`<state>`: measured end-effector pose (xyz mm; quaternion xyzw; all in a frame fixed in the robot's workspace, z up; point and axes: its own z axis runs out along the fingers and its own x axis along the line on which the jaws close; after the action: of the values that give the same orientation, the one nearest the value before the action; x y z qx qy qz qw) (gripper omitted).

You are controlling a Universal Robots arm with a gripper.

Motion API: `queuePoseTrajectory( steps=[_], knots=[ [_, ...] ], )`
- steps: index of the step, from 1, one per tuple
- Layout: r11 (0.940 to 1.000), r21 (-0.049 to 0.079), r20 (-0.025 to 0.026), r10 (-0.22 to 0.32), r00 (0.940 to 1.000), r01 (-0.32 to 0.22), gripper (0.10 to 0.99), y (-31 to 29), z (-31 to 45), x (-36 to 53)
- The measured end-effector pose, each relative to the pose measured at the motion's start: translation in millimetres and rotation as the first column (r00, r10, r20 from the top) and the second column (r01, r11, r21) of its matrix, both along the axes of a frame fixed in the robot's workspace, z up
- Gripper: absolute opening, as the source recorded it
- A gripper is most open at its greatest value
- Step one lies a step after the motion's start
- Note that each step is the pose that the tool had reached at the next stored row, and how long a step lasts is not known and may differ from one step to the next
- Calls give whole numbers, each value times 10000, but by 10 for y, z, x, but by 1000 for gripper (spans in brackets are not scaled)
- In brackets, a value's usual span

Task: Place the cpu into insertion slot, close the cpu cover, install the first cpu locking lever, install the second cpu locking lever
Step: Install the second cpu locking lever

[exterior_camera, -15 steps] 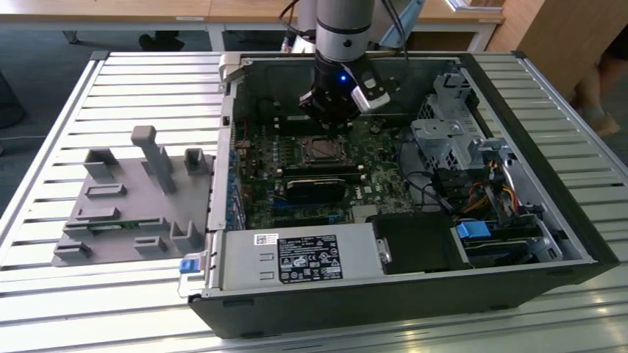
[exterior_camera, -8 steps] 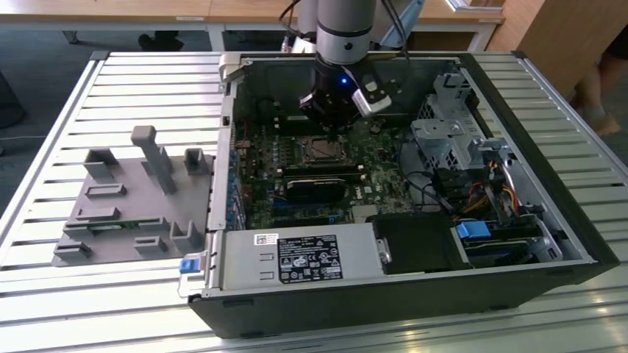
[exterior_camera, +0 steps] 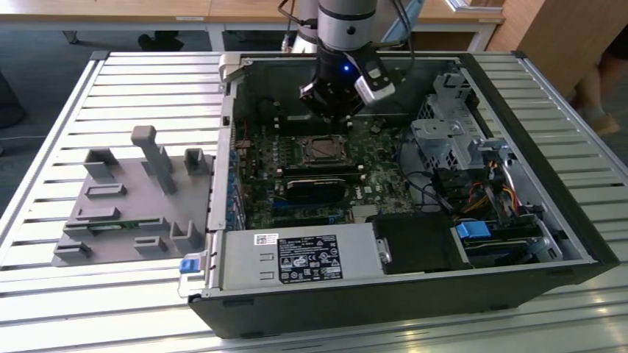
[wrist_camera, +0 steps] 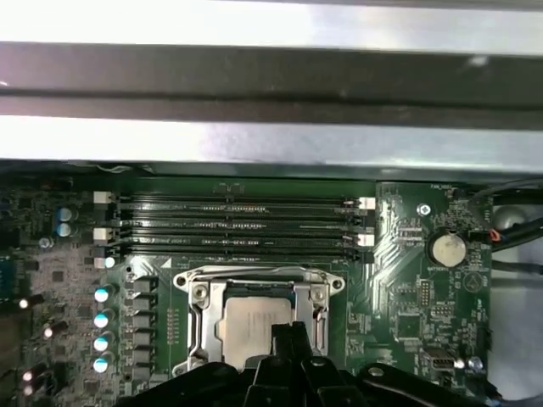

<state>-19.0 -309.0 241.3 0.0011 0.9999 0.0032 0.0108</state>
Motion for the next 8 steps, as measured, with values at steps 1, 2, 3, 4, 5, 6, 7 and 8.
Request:
queuePoseTrajectory(
  steps=[1,2,3,4,5,6,7,8],
  knots=[
    [10000,1,1,1,10000,-1,106,-6,12,0],
    [10000,3,1,1,10000,-1,106,-18,15,0],
    [10000,3,1,-1,10000,1,106,-35,16,0],
    [10000,1,-1,-1,10000,1,106,-55,16,0],
    [10000,3,-1,-1,10000,1,106,-79,16,0],
    [10000,4,0,-1,10000,1,106,-105,16,0],
    [10000,4,0,0,10000,0,106,-135,16,0],
    [10000,4,0,0,10000,0,106,-168,16,0]
  ],
)
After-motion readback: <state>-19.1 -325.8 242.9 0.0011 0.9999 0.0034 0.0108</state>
